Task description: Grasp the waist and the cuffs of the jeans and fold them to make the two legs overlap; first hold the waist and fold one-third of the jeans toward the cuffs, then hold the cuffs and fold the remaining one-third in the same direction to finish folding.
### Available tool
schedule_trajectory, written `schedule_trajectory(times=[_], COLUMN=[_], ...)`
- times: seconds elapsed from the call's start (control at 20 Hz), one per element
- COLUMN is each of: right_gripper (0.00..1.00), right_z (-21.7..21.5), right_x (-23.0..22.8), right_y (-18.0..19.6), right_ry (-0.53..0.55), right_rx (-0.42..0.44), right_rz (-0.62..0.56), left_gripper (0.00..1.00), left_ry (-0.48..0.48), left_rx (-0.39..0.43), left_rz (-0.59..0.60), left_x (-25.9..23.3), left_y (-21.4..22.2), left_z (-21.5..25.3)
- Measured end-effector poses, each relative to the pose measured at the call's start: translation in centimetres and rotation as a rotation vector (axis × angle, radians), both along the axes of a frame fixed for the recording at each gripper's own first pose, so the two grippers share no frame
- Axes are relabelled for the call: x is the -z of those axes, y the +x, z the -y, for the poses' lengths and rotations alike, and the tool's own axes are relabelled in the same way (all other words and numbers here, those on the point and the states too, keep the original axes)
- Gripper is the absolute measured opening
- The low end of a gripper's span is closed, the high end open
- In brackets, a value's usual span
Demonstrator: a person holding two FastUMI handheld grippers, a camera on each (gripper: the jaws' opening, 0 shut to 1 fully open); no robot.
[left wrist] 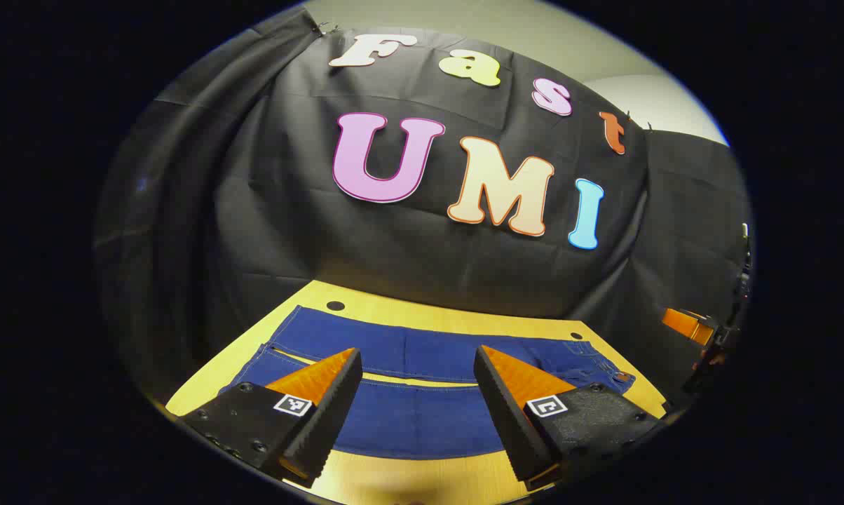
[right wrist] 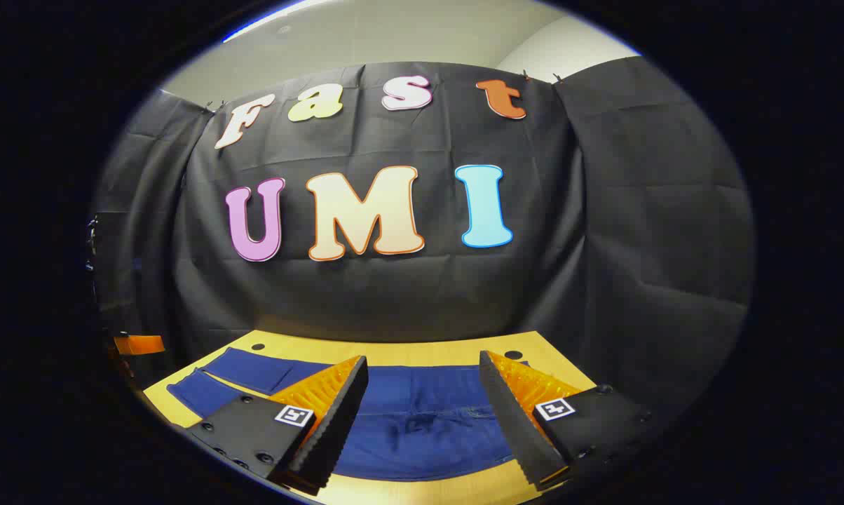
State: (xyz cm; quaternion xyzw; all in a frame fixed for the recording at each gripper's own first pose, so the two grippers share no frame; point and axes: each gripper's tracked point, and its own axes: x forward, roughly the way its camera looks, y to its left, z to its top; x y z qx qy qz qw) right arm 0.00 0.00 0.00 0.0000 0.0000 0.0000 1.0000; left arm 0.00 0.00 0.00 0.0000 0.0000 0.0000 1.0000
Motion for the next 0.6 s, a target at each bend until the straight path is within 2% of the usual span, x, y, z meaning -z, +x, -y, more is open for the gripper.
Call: schedule_trajectory(times=[0.35, 0.4, 0.55, 0.6], right_gripper=[0.96, 0.99, 0.99, 0.96], right_z=[-1.7, -1.7, -1.7, -1.8], right_x=[1.5, 1.8, 2.4, 2.6], right_y=[-1.0, -1.1, -1.7, -1.9], right_ry=[-0.007, -0.011, -0.03, -0.033], right_rx=[-0.021, -0.021, -0.014, -0.013], right_rz=[-0.043, -0.053, -0.074, -0.083], left_gripper=[0.95, 0.95, 0.95, 0.95], left_ry=[-0.004, 0.001, 0.015, 0.017], left_rx=[0.04, 0.045, 0.067, 0.076], left_rz=[-0.08, -0.091, -0.124, -0.137], left_x=[2.9, 3.3, 4.5, 4.8], left_y=[0.0, 0.0, 0.1, 0.2], left_z=[-0.6, -0.7, -1.0, -1.1])
